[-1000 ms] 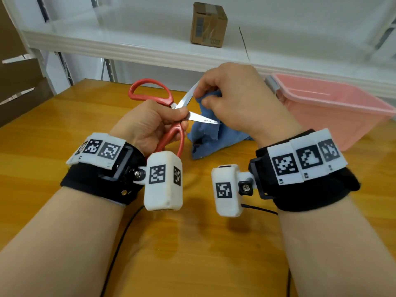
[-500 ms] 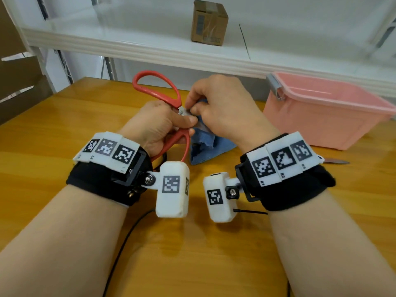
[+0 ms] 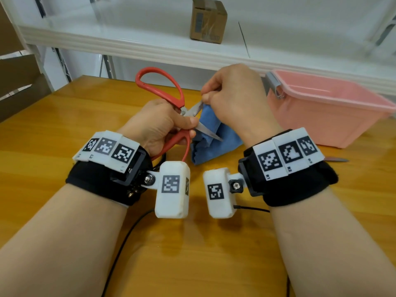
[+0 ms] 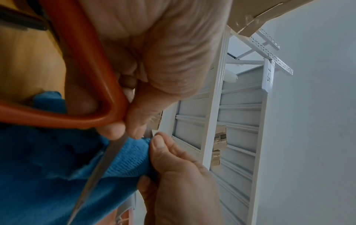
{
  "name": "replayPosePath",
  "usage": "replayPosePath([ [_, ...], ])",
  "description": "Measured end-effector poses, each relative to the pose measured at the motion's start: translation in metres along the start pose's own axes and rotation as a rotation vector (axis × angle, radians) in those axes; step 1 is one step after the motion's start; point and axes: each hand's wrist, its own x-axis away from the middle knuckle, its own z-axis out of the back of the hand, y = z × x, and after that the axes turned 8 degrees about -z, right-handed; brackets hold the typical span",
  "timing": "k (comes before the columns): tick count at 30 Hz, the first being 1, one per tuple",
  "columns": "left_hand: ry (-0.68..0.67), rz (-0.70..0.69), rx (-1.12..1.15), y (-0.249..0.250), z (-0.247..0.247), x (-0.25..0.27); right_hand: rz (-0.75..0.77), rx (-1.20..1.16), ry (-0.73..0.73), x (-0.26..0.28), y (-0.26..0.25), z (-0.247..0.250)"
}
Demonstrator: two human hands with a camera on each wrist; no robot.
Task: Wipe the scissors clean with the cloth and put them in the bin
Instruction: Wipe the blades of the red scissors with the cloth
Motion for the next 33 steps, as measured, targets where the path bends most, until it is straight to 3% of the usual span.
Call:
replayPosePath([
  [3,-0.01,0.008,-0.016,0.0,-0.002,-0.001,-0.033,0.002,0.084,-0.003,0.007,0.006],
  [7,-0.016,0.011,-0.032,0.0,0.0,0.0,-0.012,0.054,0.007,-0.002,0.003,0.0],
  [9,-0.019,0.019,-0.03,0.0,0.0,0.0,-0.037,0.044,0.043,-0.003,0.006,0.0],
  [20,-0.071,0.059,0.089,0.007,0.007,0.004,-0.134,-0.186,0.145,-0.011,0.02,0.016],
  [25,-0.065,0.083,0.111,0.008,0.012,0.004,-0.16,-0.288,0.026,-0.01,0.02,0.018],
  [29,-0.037,0.105,0.139,0.008,0.016,0.003,-0.088,-0.136,-0.138,-0.008,0.023,0.026],
  [33,-0.039,0.121,0.159,0.008,0.017,0.002,-0.051,0.096,-0.042,-0.01,0.022,0.027],
])
